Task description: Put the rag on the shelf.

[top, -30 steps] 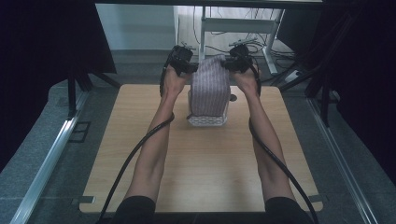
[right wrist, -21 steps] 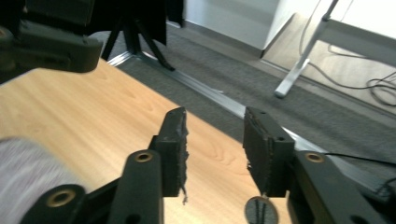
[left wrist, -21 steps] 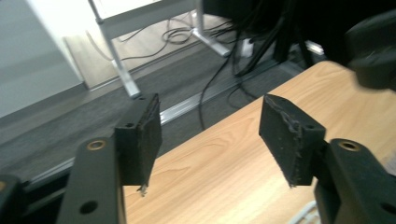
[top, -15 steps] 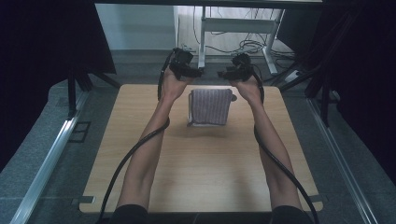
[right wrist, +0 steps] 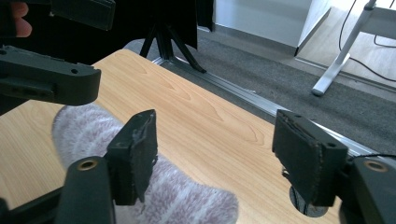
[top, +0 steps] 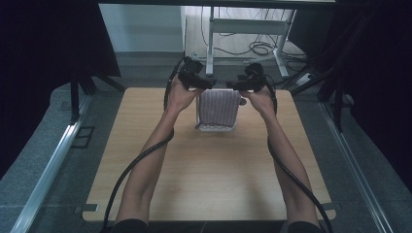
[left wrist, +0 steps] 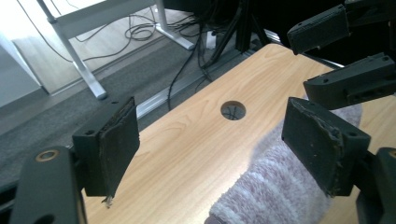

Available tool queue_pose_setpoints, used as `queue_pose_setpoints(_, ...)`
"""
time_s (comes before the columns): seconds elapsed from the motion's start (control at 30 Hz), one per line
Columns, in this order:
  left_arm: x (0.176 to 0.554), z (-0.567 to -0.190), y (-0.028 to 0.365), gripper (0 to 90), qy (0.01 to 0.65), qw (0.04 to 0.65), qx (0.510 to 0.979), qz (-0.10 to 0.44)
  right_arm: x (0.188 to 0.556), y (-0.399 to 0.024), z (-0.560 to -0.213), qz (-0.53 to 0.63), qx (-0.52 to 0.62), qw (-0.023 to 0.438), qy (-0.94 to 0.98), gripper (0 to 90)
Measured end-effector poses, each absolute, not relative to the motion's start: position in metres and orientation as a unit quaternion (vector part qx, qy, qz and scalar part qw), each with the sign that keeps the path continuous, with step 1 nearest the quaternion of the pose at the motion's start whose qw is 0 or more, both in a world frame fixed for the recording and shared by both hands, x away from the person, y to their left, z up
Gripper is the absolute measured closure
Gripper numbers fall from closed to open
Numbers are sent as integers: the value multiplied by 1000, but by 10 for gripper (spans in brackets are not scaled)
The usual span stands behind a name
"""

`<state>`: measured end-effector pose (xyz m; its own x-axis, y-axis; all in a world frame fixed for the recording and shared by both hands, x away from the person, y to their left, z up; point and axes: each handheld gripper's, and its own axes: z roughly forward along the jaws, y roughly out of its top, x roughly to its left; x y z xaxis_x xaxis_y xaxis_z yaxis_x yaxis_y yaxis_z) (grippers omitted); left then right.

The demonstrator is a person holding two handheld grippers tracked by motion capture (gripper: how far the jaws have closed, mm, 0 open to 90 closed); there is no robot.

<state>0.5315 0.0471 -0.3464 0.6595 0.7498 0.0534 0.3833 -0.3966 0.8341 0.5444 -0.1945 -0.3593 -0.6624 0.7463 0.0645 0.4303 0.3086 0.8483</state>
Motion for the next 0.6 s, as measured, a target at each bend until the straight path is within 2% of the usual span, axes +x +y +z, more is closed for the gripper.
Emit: queue_pose_setpoints(0.6, 506, -352, 62, 146, 328, 431, 816, 200, 512, -200, -364, 453, 353, 163, 802, 253)
